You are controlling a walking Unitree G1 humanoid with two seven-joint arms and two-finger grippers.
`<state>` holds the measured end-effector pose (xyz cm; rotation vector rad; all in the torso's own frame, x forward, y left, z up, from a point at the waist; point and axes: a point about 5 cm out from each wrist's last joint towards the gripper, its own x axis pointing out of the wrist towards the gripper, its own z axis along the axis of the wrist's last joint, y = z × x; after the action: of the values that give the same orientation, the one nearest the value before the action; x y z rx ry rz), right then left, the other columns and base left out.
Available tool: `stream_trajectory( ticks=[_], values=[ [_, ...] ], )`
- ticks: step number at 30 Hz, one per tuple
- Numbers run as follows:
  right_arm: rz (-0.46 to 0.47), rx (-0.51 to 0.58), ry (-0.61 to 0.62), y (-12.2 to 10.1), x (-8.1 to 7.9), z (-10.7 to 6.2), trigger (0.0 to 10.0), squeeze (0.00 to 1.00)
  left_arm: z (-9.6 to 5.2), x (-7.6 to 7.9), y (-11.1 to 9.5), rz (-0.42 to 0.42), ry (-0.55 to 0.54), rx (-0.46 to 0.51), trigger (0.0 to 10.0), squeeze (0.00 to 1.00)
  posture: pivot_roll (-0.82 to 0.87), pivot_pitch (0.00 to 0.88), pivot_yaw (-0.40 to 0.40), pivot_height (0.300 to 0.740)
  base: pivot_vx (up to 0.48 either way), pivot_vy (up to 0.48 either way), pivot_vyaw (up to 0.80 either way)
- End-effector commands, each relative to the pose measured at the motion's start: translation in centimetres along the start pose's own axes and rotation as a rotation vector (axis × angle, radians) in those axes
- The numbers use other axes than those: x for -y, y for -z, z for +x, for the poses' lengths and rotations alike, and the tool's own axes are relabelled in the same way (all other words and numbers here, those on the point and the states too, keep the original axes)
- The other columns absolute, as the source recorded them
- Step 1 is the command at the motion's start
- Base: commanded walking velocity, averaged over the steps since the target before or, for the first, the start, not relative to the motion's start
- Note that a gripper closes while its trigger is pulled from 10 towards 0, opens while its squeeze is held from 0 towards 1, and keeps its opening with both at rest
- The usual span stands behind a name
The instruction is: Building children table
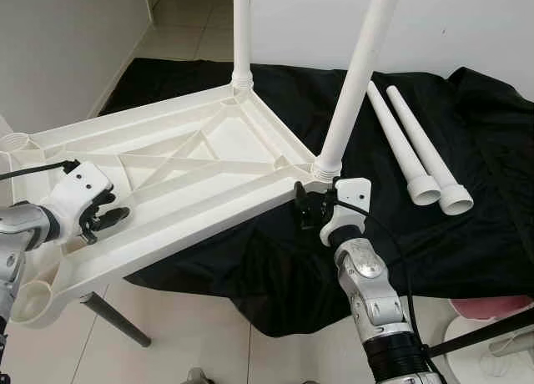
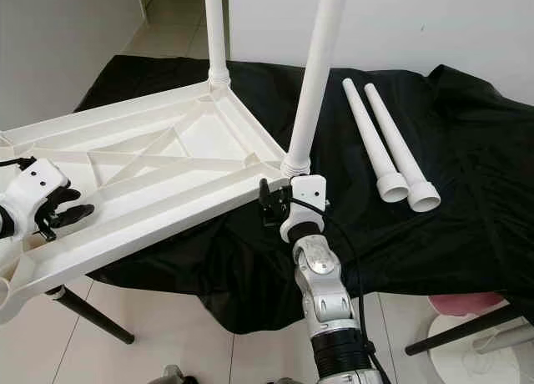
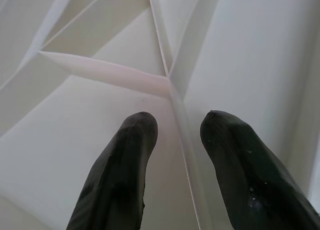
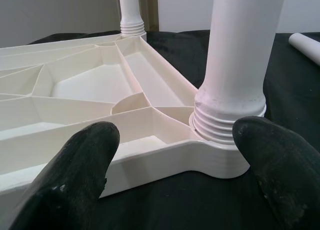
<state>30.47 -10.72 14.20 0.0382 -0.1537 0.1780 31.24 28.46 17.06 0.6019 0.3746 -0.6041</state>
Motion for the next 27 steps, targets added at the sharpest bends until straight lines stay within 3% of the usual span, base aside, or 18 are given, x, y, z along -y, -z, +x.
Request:
stream_trajectory(
  ticks=[1, 4, 6, 7, 10, 15, 18, 21, 23, 27],
  values=[
    [0.008, -0.009, -0.009, 0.3, -0.2, 0.1, 10.0, 0.0, -0.4, -2.1, 0.0, -0.057, -0.341, 0.038, 10.0, 0.0, 0.01, 0.083, -0.028, 0.74, 0.0, 0.0, 0.0],
    [0.012, -0.01, -0.009, 0.3, -0.3, 0.1, 10.0, 0.0, -0.6, -2.6, -0.2, -0.111, -0.347, 0.07, 10.0, 0.0, 0.02, 0.086, -0.026, 0.74, 0.0, 0.0, 0.0],
    [0.014, -0.01, -0.01, 0.3, -0.4, 0.2, 10.0, 0.0, -0.5, -2.6, 0.1, -0.104, -0.332, 0.05, 10.0, 0.0, 0.02, 0.086, -0.024, 0.74, 0.0, 0.0, 0.0],
    [0.015, -0.008, -0.011, 0.3, -0.5, 0.3, 10.0, 0.0, 0.1, -1.6, 1.2, -0.074, -0.271, -0.007, 10.0, 0.0, 0.02, 0.088, -0.022, 0.74, 0.0, 0.0, 0.0],
    [0.017, -0.006, -0.01, 0.2, -0.5, 0.4, 10.0, 0.0, 0.9, -0.1, 2.2, -0.09, -0.197, -0.044, 10.0, 0.0, 0.02, 0.089, -0.016, 0.74, 0.0, 0.0, 0.0],
    [0.018, -0.003, -0.007, 0.2, -0.4, 0.4, 10.0, 0.0, 1.5, 0.9, 2.8, -0.121, -0.166, -0.057, 10.0, 0.0, 0.02, 0.09, -0.012, 0.74, 0.0, 0.0, 0.0],
    [0.019, -0.002, -0.003, 0.2, -0.4, 0.5, 10.0, 0.0, 2.2, 2.3, 3.7, -0.117, -0.105, -0.106, 10.0, 0.0, 0.02, 0.091, -0.007, 0.74, 0.0, 0.0, 0.0],
    [0.02, -0.004, -0.001, 0.3, -0.4, 0.5, 10.0, 0.0, 2.5, 3.1, 3.8, -0.12, -0.049, -0.107, 10.0, 0.0, 0.03, 0.093, -0.006, 0.74, 0.0, 0.0, 0.0],
    [0.024, -0.008, -0.001, 0.4, -0.6, 0.6, 10.0, 0.0, 2.7, 4.6, 3.2, -0.131, 0.061, -0.08, 10.0, 0.0, 0.03, 0.095, 0.002, 0.74, 0.0, 0.0, 0.0],
    [0.036, -0.018, 0.003, 0.7, -0.7, 0.8, 10.0, 0.0, 2.9, 5.4, 2.8, -0.128, 0.106, -0.062, 10.0, 0.0, 0.03, 0.095, 0.005, 0.74, 0.0, 0.0, 0.0]
  ],
)
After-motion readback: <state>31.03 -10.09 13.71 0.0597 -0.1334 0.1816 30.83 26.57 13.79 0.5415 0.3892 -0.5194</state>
